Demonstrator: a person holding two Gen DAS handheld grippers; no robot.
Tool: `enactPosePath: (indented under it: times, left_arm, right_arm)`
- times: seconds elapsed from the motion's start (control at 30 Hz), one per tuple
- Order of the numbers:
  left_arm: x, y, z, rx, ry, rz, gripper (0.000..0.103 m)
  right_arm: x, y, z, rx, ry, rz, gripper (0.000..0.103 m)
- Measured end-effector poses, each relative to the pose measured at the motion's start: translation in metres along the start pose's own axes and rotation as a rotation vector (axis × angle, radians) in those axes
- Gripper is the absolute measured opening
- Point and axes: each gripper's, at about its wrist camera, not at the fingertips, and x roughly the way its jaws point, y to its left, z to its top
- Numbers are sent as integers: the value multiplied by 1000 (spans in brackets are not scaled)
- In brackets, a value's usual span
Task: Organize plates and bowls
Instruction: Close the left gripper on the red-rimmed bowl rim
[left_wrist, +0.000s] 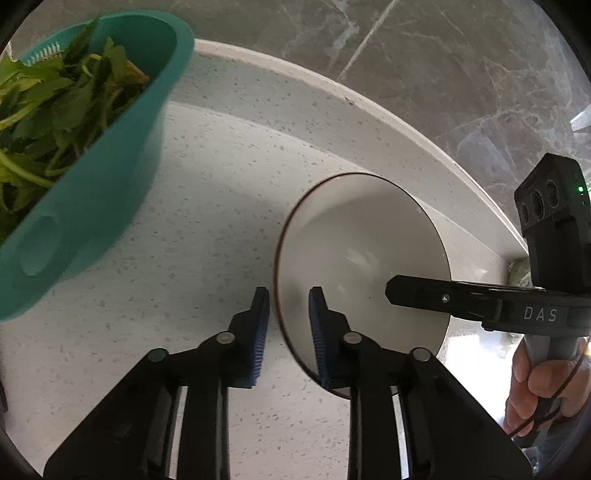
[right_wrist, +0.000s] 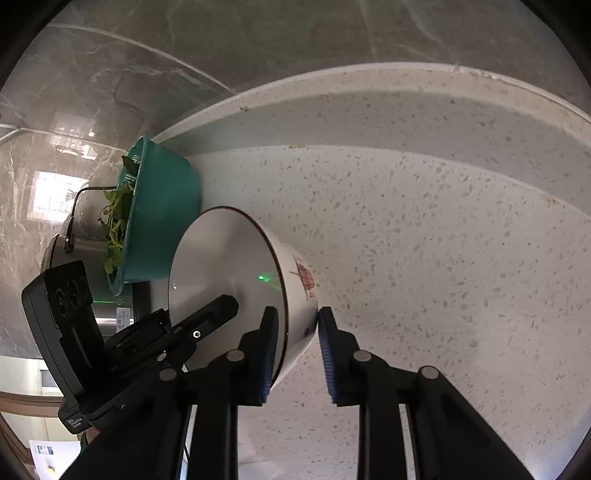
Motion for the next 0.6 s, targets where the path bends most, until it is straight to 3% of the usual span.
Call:
enactPosePath:
  times: [0.6]
  left_arm:
    - [7, -19, 4, 23, -3, 2, 17]
  right_arm:
    - [-6, -7, -6, 2, -9, -21, 20]
